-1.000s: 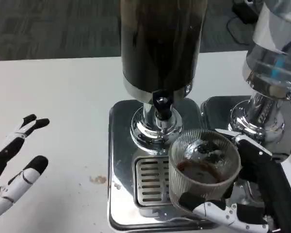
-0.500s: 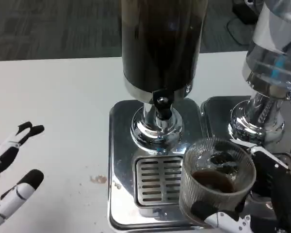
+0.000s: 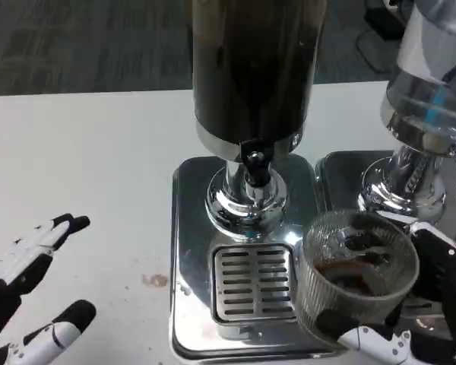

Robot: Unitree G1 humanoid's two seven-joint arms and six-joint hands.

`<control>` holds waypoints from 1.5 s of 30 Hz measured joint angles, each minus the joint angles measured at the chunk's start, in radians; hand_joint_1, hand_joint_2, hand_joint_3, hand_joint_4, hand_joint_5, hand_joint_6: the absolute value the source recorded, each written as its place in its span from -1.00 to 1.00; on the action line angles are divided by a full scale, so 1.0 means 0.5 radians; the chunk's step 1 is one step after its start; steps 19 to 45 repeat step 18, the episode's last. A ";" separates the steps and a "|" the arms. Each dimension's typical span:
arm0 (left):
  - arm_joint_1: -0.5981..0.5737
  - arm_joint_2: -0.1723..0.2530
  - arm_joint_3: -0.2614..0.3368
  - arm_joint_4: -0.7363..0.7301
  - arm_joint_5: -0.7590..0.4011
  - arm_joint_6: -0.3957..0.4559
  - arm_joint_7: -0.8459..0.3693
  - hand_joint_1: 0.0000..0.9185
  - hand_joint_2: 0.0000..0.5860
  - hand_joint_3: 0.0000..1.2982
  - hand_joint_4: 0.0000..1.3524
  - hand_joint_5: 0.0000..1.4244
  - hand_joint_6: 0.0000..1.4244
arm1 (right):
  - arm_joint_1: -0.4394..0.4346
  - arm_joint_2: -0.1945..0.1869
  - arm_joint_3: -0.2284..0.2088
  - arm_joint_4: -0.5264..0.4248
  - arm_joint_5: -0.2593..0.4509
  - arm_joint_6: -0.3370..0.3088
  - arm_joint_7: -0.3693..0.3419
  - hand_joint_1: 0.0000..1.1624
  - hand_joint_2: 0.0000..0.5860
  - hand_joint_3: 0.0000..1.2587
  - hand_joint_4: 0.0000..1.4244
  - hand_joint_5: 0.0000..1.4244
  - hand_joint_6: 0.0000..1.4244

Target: Grasp the cup under the faucet to collect the drink, then remove the cup.

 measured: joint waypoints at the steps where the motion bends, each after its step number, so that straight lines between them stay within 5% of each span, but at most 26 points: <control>1: -0.005 0.027 0.031 -0.063 0.120 0.000 -0.001 -1.00 -0.06 -1.00 -1.00 -1.00 -1.00 | -0.012 -0.009 -0.016 0.000 0.003 0.001 0.021 0.58 -0.45 -0.15 -0.11 0.16 0.55; 13: -0.086 0.172 0.114 -0.255 0.623 -0.008 0.002 -1.00 -0.03 -1.00 -1.00 -1.00 -1.00 | -0.078 -0.067 -0.061 -0.009 0.008 0.018 0.083 0.53 -0.42 -0.15 -0.11 0.16 0.54; 45: -0.077 0.172 0.114 -0.315 0.652 0.003 0.002 -1.00 -0.02 -1.00 -1.00 -1.00 -1.00 | -0.067 -0.054 -0.049 -0.009 0.015 0.018 0.085 0.51 -0.41 -0.15 -0.11 0.16 0.54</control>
